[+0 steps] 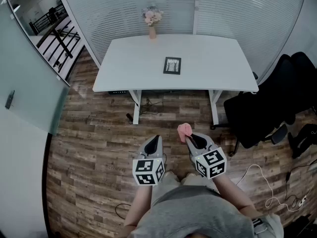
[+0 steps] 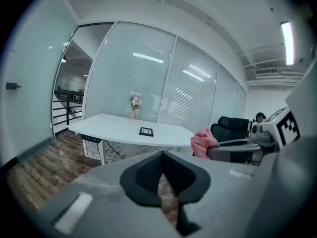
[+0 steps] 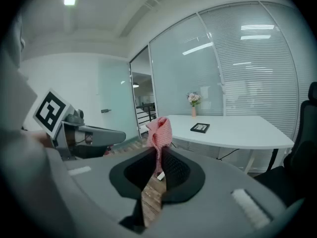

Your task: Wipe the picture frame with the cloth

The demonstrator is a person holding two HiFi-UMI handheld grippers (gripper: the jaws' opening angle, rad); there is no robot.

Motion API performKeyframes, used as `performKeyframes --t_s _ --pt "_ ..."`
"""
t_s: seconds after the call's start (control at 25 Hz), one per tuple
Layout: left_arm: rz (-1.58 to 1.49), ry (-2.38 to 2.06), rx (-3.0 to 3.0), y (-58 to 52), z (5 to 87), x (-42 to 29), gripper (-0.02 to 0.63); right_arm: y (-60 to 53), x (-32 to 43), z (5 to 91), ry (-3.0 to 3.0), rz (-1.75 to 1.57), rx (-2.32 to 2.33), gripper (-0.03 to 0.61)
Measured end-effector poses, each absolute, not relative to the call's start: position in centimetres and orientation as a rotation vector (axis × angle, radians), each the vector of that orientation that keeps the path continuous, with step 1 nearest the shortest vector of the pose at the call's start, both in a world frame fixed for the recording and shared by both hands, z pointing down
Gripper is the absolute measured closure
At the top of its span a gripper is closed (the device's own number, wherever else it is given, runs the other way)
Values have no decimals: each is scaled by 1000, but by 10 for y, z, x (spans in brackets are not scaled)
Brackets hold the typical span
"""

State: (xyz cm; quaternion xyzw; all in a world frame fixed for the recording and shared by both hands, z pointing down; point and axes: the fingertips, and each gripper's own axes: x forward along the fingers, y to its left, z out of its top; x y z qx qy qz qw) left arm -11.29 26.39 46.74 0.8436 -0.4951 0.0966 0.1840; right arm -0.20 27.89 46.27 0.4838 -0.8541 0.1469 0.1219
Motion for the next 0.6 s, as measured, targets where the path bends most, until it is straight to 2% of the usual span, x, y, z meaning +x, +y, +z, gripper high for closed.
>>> performKeyframes --t_s 0.6 --pt "265 -1329 2423 244 467 -122 612 263 -25 456 -2509 394 1432 545"
